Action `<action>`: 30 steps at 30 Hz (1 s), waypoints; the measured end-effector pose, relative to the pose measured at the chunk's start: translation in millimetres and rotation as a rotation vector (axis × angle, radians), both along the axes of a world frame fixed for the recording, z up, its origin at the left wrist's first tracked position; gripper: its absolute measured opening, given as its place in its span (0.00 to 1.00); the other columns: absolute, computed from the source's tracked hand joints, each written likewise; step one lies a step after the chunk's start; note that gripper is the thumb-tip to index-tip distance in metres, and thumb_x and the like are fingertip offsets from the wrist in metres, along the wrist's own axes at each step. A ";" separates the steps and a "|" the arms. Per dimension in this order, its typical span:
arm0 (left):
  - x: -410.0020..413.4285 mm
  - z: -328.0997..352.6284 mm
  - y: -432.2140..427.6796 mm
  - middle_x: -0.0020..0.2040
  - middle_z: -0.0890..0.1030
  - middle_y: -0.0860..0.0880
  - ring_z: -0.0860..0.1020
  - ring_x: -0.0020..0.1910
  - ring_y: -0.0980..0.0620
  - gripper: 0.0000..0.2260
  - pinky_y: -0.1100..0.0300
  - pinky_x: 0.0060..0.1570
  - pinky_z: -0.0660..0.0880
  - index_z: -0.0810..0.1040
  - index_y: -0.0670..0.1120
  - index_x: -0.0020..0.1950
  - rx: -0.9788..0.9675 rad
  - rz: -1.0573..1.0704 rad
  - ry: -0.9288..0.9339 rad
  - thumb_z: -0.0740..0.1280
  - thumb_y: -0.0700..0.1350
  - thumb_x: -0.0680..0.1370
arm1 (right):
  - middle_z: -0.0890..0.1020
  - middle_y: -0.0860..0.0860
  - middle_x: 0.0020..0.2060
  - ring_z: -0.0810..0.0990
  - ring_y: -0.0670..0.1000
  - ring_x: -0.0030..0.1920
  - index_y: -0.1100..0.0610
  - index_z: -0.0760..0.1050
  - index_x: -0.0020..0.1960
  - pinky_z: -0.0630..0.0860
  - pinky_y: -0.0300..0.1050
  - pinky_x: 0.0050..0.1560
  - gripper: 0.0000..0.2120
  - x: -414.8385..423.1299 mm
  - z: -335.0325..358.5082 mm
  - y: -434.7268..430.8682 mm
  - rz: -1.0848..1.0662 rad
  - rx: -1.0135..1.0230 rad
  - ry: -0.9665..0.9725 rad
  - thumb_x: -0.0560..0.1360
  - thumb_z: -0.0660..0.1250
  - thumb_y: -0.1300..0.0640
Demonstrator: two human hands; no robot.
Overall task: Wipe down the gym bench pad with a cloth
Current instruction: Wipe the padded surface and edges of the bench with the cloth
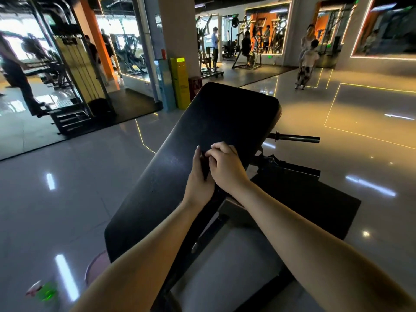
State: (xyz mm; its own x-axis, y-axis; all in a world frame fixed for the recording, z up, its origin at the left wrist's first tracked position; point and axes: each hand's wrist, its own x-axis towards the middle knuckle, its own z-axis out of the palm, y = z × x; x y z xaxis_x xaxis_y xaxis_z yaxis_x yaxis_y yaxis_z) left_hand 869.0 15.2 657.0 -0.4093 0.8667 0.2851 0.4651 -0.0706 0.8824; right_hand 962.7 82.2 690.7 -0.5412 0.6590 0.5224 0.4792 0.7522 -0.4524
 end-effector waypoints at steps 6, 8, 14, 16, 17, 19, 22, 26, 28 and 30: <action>-21.2 -10.6 -22.3 0.75 0.70 0.57 0.69 0.71 0.64 0.26 0.64 0.72 0.65 0.61 0.55 0.81 0.002 -0.132 -0.185 0.58 0.41 0.84 | 0.69 0.52 0.71 0.59 0.50 0.74 0.62 0.74 0.68 0.61 0.49 0.74 0.21 -1.1 -5.8 -19.8 -0.117 -0.018 -0.091 0.82 0.58 0.50; -34.3 -26.1 -30.0 0.76 0.70 0.55 0.66 0.75 0.59 0.22 0.56 0.77 0.62 0.70 0.52 0.77 -0.001 -0.045 -0.164 0.55 0.40 0.83 | 0.63 0.53 0.76 0.54 0.52 0.77 0.60 0.67 0.74 0.54 0.49 0.77 0.27 -12.1 -11.3 -33.3 -0.164 -0.022 -0.195 0.82 0.55 0.44; -68.8 -63.0 -38.9 0.73 0.73 0.59 0.67 0.75 0.57 0.22 0.49 0.75 0.65 0.74 0.56 0.73 -0.023 -0.054 -0.004 0.55 0.45 0.81 | 0.51 0.57 0.79 0.42 0.58 0.79 0.49 0.59 0.77 0.45 0.58 0.77 0.26 -41.3 -56.5 -70.4 -0.261 0.117 -0.358 0.81 0.58 0.53; -71.3 -60.6 -42.8 0.74 0.72 0.60 0.67 0.75 0.60 0.23 0.51 0.75 0.65 0.73 0.59 0.74 -0.010 -0.121 0.004 0.56 0.42 0.81 | 0.57 0.56 0.78 0.46 0.57 0.79 0.53 0.62 0.76 0.50 0.57 0.77 0.25 -47.3 -66.1 -78.2 -0.255 0.133 -0.312 0.80 0.59 0.59; -73.6 -62.0 -43.3 0.75 0.71 0.60 0.66 0.75 0.60 0.24 0.51 0.76 0.64 0.71 0.59 0.75 -0.009 -0.149 0.029 0.56 0.41 0.81 | 0.59 0.55 0.77 0.48 0.57 0.79 0.54 0.63 0.76 0.54 0.57 0.77 0.25 -47.7 -66.4 -79.6 -0.241 0.127 -0.283 0.79 0.60 0.61; -77.1 -65.2 -45.1 0.78 0.66 0.59 0.61 0.78 0.61 0.27 0.50 0.78 0.62 0.67 0.58 0.78 -0.027 -0.182 0.109 0.58 0.41 0.79 | 0.62 0.53 0.76 0.50 0.55 0.79 0.55 0.65 0.75 0.59 0.55 0.75 0.24 -43.8 -60.8 -75.6 -0.237 0.117 -0.240 0.79 0.58 0.64; -81.3 -69.0 -47.4 0.81 0.61 0.57 0.56 0.80 0.60 0.28 0.49 0.79 0.58 0.63 0.54 0.80 -0.062 -0.198 0.150 0.60 0.41 0.80 | 0.65 0.52 0.75 0.54 0.54 0.78 0.56 0.67 0.74 0.63 0.54 0.74 0.25 -32.4 -45.6 -59.8 -0.319 0.123 -0.179 0.78 0.57 0.66; -85.5 -70.4 -53.3 0.82 0.56 0.57 0.51 0.81 0.59 0.29 0.50 0.81 0.52 0.60 0.53 0.81 -0.088 -0.238 0.199 0.59 0.38 0.81 | 0.71 0.53 0.71 0.62 0.57 0.74 0.54 0.71 0.71 0.66 0.56 0.71 0.24 -31.5 -43.9 -59.5 -0.470 0.190 -0.149 0.76 0.61 0.66; -90.0 -71.5 -54.8 0.82 0.56 0.57 0.51 0.81 0.59 0.28 0.50 0.81 0.52 0.60 0.53 0.81 -0.092 -0.266 0.188 0.58 0.38 0.82 | 0.72 0.52 0.69 0.65 0.58 0.71 0.54 0.72 0.71 0.67 0.56 0.70 0.24 -40.5 -57.5 -77.1 -0.479 0.209 -0.153 0.75 0.61 0.64; -91.9 -71.0 -55.6 0.82 0.58 0.58 0.53 0.81 0.60 0.26 0.50 0.80 0.55 0.62 0.55 0.81 -0.071 -0.288 0.141 0.57 0.40 0.83 | 0.73 0.52 0.68 0.67 0.58 0.67 0.55 0.73 0.69 0.68 0.57 0.67 0.24 -49.3 -78.9 -101.3 -0.437 0.187 -0.137 0.73 0.61 0.64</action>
State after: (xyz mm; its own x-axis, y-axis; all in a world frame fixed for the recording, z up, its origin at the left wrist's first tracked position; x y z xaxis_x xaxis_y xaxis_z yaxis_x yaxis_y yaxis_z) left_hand 777.1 -40.4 586.1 -0.1055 0.9608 0.2564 0.5529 -0.1577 0.8182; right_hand 913.4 -19.1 611.7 -0.3073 0.7413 0.5967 0.8137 0.5298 -0.2392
